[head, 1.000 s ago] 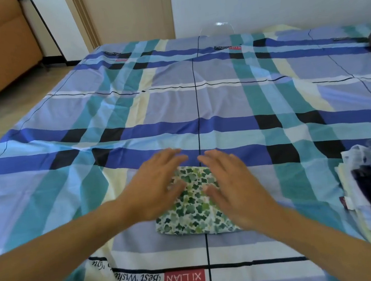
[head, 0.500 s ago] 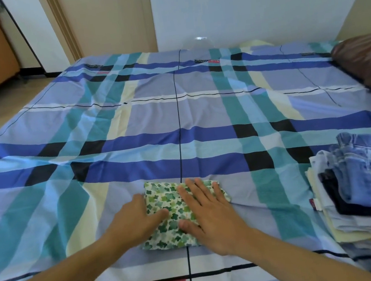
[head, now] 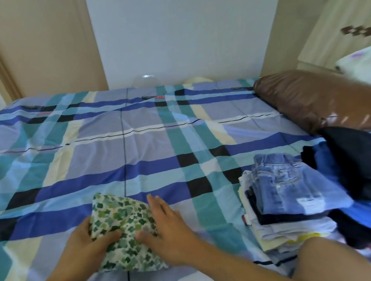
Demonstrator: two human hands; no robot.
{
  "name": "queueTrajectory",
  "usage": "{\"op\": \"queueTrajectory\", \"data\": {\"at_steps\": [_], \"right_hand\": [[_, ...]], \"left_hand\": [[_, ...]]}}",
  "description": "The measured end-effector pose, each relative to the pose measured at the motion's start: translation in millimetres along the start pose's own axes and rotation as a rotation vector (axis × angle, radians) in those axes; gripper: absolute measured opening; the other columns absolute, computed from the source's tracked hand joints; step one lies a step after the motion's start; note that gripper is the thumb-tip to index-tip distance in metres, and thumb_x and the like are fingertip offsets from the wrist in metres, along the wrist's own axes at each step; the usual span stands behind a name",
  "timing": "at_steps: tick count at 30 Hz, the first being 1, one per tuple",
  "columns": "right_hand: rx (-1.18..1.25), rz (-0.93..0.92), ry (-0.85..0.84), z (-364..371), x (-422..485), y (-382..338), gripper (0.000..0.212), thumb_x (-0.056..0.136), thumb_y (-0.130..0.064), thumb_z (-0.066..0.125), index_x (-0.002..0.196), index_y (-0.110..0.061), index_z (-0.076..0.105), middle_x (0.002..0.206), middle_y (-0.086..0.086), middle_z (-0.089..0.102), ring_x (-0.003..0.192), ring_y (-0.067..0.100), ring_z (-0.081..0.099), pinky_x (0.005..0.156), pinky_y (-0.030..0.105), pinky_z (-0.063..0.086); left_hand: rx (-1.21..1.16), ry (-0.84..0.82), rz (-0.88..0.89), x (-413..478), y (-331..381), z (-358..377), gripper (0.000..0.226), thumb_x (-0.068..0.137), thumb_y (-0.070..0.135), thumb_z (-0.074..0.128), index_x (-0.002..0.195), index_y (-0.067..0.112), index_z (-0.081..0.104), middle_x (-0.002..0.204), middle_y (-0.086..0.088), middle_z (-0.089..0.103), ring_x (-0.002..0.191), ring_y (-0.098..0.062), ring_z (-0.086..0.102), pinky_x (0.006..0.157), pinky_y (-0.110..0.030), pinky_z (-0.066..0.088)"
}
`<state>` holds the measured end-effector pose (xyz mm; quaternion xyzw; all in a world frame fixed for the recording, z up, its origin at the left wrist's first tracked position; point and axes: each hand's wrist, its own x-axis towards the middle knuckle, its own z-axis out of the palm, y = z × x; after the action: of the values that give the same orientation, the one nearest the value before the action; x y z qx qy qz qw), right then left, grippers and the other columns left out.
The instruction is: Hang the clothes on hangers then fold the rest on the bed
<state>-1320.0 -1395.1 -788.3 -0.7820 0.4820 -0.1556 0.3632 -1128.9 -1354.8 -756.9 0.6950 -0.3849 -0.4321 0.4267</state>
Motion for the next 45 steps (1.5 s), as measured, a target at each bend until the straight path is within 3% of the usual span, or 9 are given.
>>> {"op": "queueTrajectory", "data": {"at_steps": [6, 9, 12, 21, 27, 31, 35, 39, 45], "right_hand": [[0.785, 0.321, 0.158, -76.0, -5.4, -3.9, 0.125, 0.055, -0.075, 0.082, 0.158, -0.034, 0.023, 0.153, -0.006, 0.048, 0.135, 0.018, 0.052, 0.114, 0.044, 0.043], [1.02, 0.333, 0.081, -115.6, -22.4, -2.3, 0.078, 0.072, -0.063, 0.08, 0.137, -0.026, 0.058, 0.123, -0.001, 0.073, 0.116, 0.02, 0.068, 0.105, 0.047, 0.051], [1.111, 0.253, 0.156, -165.9, -51.0, 4.2, 0.052, 0.09, -0.037, 0.075, 0.134, -0.014, 0.06, 0.119, 0.006, 0.074, 0.113, 0.025, 0.07, 0.1, 0.043, 0.054], [0.573, 0.208, 0.652, -301.5, -133.4, 37.5, 0.034, 0.093, -0.013, 0.072, 0.121, -0.022, 0.054, 0.12, 0.004, 0.068, 0.097, 0.018, 0.072, 0.078, 0.032, 0.057], [-0.103, 0.493, 0.577, -273.7, -148.0, 109.0, 0.093, 0.097, -0.019, 0.066, 0.161, -0.017, -0.001, 0.147, 0.019, 0.045, 0.104, 0.032, 0.061, 0.077, 0.035, 0.046], [-0.688, 0.169, 0.709, -240.4, -150.7, 131.7, 0.08, 0.095, -0.015, 0.06, 0.161, -0.013, 0.015, 0.149, 0.012, 0.035, 0.125, 0.033, 0.048, 0.097, 0.043, 0.045], [-0.627, 0.003, 0.599, -240.2, -149.4, 142.2, 0.063, 0.103, -0.037, 0.036, 0.161, -0.016, 0.021, 0.167, 0.006, 0.02, 0.155, 0.025, 0.016, 0.124, 0.044, 0.017], [-0.56, 0.245, 0.231, -229.6, -147.9, 164.2, 0.083, 0.091, -0.07, -0.001, 0.162, -0.026, 0.001, 0.17, -0.005, -0.002, 0.156, 0.012, -0.004, 0.127, 0.042, 0.001], [-0.466, 0.207, 0.354, -235.8, -142.2, 144.9, 0.065, 0.106, -0.051, 0.033, 0.162, -0.024, 0.014, 0.169, -0.003, 0.014, 0.156, 0.013, 0.008, 0.127, 0.043, -0.004]], "left_hand": [[-0.286, -0.101, 0.125, -24.3, 59.9, 33.6, 0.047, 0.064, 0.016, 0.088, 0.106, 0.017, 0.068, 0.097, -0.006, 0.078, 0.088, -0.031, 0.075, 0.081, -0.041, 0.054], [-0.364, -0.157, 0.186, -37.3, 89.7, 58.9, 0.047, 0.066, 0.016, 0.086, 0.11, 0.016, 0.069, 0.102, -0.004, 0.078, 0.094, -0.031, 0.074, 0.094, -0.048, 0.052], [-0.374, -0.227, 0.25, -49.0, 117.9, 93.1, 0.053, 0.065, 0.018, 0.08, 0.117, 0.018, 0.067, 0.109, -0.001, 0.077, 0.098, -0.026, 0.074, 0.095, -0.043, 0.052], [-0.381, -0.481, 0.269, -51.2, 173.1, 227.4, 0.034, 0.093, 0.022, 0.071, 0.126, 0.018, 0.062, 0.115, 0.002, 0.074, 0.1, -0.019, 0.073, 0.085, -0.036, 0.057], [0.173, -0.451, 0.268, -39.4, 132.7, 287.5, 0.056, 0.087, 0.026, 0.074, 0.129, 0.01, 0.042, 0.115, -0.009, 0.058, 0.094, -0.022, 0.062, 0.083, -0.045, 0.057], [0.657, -0.035, 0.868, -57.9, 123.8, 286.1, 0.075, 0.086, 0.031, 0.069, 0.146, 0.015, 0.028, 0.146, -0.009, 0.032, 0.132, -0.033, 0.037, 0.104, -0.047, 0.041], [0.816, -0.081, 1.338, -55.0, 134.8, 289.7, 0.068, 0.099, 0.04, 0.047, 0.158, 0.016, 0.023, 0.168, -0.008, 0.011, 0.155, -0.028, 0.005, 0.124, -0.05, 0.015], [1.057, -0.624, 0.976, -26.4, 107.9, 294.4, 0.083, 0.099, 0.068, 0.028, 0.162, 0.023, 0.0, 0.169, 0.002, -0.009, 0.154, -0.017, -0.016, 0.126, -0.046, 0.004], [0.541, -0.492, 0.929, -30.3, 95.9, 273.9, 0.068, 0.099, 0.052, 0.051, 0.156, 0.021, 0.029, 0.16, 0.005, 0.026, 0.149, -0.014, 0.02, 0.12, -0.03, 0.021]]}}
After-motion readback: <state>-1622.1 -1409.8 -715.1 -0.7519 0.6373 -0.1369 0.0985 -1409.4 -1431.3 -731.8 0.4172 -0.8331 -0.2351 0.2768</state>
